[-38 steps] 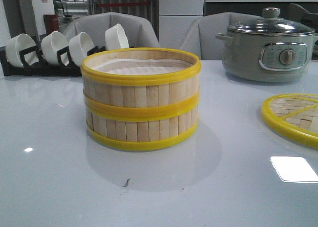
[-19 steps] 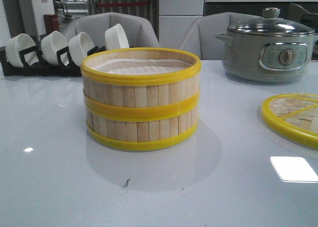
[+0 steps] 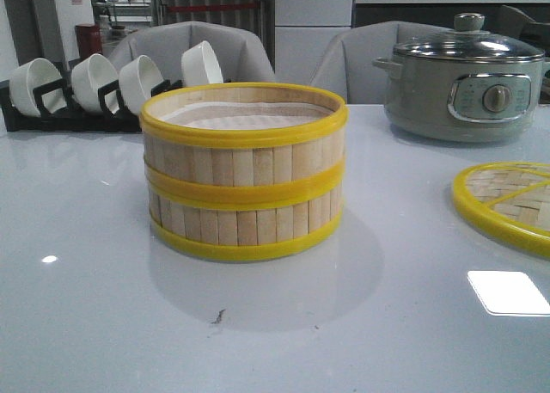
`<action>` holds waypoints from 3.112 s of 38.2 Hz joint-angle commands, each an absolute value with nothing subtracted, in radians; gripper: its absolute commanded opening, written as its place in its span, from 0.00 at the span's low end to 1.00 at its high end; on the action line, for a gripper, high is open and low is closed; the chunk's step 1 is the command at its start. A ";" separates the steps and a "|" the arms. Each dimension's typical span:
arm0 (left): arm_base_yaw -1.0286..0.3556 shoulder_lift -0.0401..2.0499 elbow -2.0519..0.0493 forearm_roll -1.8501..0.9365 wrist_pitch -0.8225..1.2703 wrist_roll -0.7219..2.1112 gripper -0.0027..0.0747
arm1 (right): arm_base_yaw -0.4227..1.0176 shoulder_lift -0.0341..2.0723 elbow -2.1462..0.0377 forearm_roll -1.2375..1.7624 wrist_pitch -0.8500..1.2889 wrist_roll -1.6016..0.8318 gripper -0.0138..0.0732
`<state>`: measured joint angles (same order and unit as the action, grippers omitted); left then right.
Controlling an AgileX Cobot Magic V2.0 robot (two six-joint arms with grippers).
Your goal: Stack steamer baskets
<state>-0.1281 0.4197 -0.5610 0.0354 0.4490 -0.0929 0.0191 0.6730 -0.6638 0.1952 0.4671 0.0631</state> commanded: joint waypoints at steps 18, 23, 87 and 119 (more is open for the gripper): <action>-0.130 0.424 -0.589 0.037 0.365 -0.103 0.16 | 0.020 0.675 -0.699 0.207 0.416 0.051 0.63; -0.130 0.424 -0.589 0.037 0.365 -0.103 0.16 | 0.020 0.675 -0.699 0.207 0.421 0.051 0.63; -0.130 0.424 -0.589 0.037 0.365 -0.103 0.16 | 0.017 1.121 -0.795 0.175 0.453 0.051 0.63; -0.130 0.424 -0.589 0.037 0.365 -0.103 0.16 | -0.024 1.610 -1.222 0.023 0.593 0.051 0.60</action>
<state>-0.1281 0.4197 -0.5610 0.0354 0.4490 -0.0929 -0.0178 1.6514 -1.1872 0.0364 0.6493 0.0631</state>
